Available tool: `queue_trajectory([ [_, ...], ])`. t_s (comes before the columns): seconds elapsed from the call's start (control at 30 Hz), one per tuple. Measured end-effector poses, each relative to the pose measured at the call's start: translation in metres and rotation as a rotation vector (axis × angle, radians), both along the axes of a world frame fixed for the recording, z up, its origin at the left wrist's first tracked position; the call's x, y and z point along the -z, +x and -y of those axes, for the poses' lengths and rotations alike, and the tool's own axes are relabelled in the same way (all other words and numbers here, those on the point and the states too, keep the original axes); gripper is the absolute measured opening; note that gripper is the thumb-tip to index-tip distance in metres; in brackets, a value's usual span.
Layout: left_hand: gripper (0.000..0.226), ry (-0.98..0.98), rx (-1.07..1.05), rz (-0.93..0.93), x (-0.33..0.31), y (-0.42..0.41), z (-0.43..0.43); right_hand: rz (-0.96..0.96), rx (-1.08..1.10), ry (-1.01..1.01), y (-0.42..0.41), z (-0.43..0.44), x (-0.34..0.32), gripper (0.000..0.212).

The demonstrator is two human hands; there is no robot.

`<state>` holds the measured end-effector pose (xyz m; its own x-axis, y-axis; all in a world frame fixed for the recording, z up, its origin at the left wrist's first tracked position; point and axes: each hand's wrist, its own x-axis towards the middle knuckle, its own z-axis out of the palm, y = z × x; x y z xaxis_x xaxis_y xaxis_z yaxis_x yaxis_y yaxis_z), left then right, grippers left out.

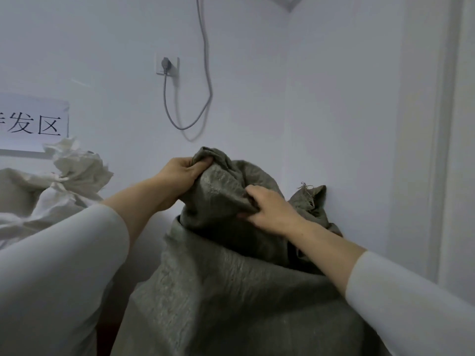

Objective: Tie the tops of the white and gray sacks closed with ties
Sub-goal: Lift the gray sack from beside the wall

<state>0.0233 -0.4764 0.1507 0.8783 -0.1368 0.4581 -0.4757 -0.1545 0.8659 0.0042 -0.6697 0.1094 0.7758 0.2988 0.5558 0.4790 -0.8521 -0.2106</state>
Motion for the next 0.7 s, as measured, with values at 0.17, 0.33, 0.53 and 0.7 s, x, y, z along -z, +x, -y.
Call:
queue_trajectory([
  [0.17,0.033,-0.016,0.189,-0.190,-0.005,-0.012,-0.009,-0.134,-0.179,0.457,0.001,0.032,-0.053,0.038],
  [0.33,0.040,0.028,0.327,-0.184,-0.002,-0.018,-0.004,-0.229,-0.122,0.083,0.018,0.022,-0.038,0.080],
  [0.53,0.152,0.357,0.101,-0.004,0.052,0.010,0.013,-0.373,0.171,0.881,0.041,0.025,0.004,0.028],
  [0.7,0.103,0.629,-0.015,0.125,0.090,0.034,0.072,-0.578,-0.071,0.949,0.043,0.023,0.010,0.030],
])
